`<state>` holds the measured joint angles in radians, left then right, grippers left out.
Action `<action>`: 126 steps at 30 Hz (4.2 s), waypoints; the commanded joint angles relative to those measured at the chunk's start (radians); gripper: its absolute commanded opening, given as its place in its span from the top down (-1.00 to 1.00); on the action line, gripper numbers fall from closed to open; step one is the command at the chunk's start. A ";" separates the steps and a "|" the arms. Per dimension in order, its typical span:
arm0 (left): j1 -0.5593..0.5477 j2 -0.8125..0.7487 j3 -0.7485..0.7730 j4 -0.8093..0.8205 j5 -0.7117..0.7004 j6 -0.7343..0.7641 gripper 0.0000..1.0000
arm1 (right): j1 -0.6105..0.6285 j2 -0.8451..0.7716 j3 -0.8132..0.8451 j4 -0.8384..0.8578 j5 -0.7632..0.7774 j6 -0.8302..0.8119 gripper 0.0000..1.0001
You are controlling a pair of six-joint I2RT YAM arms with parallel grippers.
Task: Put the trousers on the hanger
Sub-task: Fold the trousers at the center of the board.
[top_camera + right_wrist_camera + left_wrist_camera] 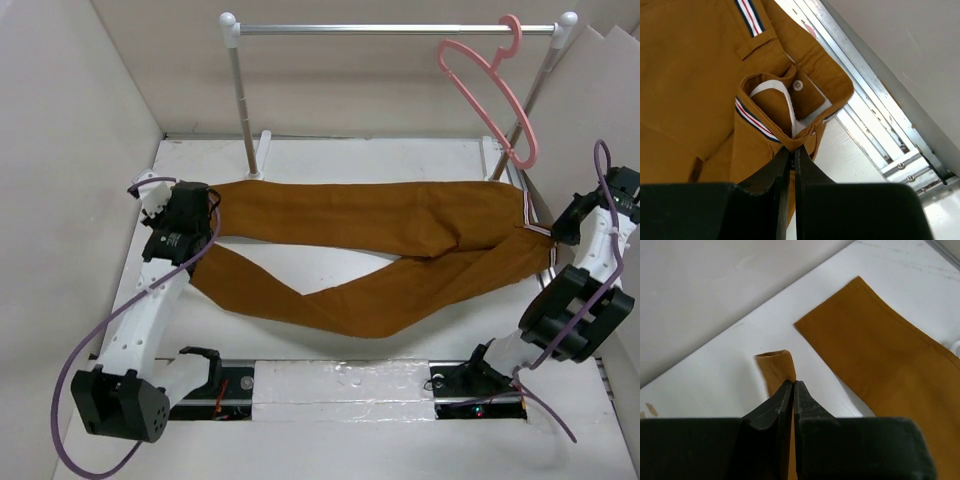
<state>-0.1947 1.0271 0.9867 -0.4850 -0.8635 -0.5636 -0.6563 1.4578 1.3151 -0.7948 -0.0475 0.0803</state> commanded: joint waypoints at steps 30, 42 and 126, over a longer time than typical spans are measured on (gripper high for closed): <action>0.316 0.844 0.657 0.036 0.047 0.004 1.00 | 0.127 0.749 0.838 0.189 -0.127 0.141 1.00; 0.347 1.007 0.937 0.017 0.118 0.017 0.66 | 0.216 0.694 0.666 0.497 -0.006 0.233 0.70; 0.244 0.303 0.170 -0.023 0.458 -0.209 -0.50 | -0.074 -0.451 -0.672 0.296 -0.518 0.012 -0.40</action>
<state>0.1722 1.3941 1.0969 -0.4976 -0.4648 -0.7483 -0.7380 1.0374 0.5705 -0.4957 -0.5060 0.0719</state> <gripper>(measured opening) 0.746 0.692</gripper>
